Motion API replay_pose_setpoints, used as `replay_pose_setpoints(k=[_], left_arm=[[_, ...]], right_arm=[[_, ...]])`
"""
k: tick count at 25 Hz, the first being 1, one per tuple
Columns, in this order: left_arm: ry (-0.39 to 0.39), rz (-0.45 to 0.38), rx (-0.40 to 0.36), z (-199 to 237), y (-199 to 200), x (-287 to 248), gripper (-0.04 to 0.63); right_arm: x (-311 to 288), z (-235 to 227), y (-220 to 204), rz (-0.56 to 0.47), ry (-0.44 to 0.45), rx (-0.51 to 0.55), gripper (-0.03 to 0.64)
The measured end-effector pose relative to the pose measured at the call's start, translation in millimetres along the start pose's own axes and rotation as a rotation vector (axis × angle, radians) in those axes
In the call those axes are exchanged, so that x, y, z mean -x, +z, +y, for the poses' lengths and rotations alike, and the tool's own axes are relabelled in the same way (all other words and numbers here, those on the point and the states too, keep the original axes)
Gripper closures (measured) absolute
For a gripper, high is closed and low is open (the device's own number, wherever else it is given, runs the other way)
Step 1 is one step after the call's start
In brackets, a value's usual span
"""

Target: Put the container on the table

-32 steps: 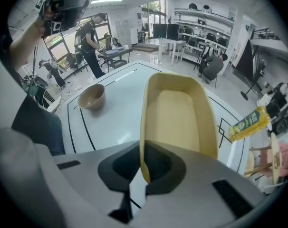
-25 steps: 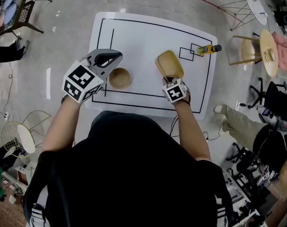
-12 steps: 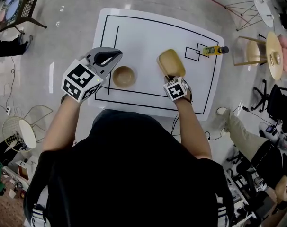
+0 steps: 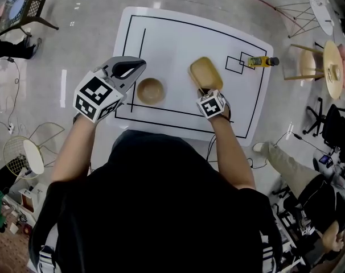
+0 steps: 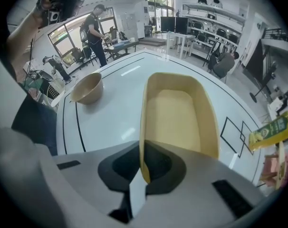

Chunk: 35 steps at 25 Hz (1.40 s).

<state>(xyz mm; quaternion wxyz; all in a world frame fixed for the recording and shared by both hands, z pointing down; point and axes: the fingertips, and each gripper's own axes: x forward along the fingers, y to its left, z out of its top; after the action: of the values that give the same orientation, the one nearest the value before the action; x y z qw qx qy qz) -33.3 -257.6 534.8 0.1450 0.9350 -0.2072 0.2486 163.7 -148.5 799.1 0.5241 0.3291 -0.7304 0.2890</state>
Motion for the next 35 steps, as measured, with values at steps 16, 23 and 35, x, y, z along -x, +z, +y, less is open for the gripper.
replay_pose_setpoints(k=[16, 23, 35], left_arm=[[-0.01, 0.011, 0.003, -3.2, -0.4, -9.9, 0.588], [-0.013, 0.017, 0.003, -4.2, -0.2, -11.4, 0.588], [-0.019, 0.016, 0.001, -4.2, 0.1, -11.0, 0.588]], right_arm=[[-7.2, -1.0, -1.1, 0.012, 0.0, 0.038, 0.607], [-8.0, -0.4, -1.1, 0.019, 0.004, 0.056, 0.607], [-10.2, -2.6, 1.5, 0.02, -0.02, 0.064, 0.6]])
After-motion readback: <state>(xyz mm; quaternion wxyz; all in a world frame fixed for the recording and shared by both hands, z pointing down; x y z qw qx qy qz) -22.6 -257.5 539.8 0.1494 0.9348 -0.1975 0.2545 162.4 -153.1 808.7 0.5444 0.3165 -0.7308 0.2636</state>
